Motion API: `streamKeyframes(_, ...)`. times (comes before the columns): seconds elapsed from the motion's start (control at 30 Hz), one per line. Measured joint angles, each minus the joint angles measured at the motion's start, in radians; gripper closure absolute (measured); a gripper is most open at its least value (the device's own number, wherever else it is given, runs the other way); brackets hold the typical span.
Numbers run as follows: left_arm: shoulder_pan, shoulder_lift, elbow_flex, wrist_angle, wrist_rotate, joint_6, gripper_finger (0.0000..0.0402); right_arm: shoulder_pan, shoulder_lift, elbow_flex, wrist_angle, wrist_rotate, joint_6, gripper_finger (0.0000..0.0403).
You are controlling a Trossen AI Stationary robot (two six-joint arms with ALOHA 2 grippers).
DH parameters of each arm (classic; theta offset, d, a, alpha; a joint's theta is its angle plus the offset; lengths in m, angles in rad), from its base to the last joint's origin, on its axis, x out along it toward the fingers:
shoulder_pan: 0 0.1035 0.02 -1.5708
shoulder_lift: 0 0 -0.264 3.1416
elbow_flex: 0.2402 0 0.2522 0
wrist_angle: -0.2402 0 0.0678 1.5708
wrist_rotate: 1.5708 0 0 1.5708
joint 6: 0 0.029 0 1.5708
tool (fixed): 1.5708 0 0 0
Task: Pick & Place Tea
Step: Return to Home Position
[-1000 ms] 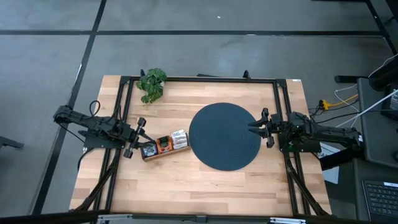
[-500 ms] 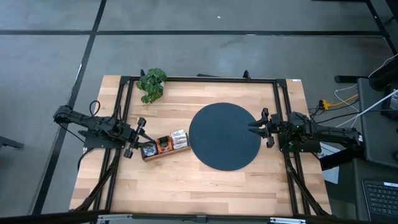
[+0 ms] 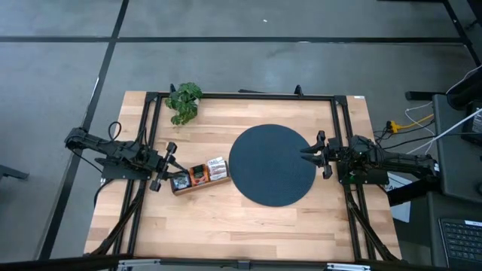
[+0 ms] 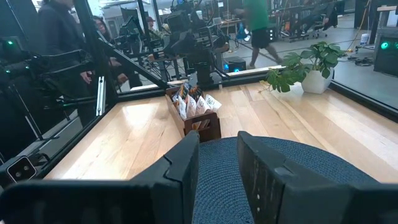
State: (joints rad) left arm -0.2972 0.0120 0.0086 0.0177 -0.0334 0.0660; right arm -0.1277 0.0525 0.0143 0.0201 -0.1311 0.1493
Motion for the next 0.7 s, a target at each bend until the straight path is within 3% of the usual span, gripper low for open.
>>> streamKeyframes(0.7,0.000,0.000,0.000,0.000,0.000,0.000,0.0309,0.000,0.000,0.000,0.000,0.000,0.000,0.0291)
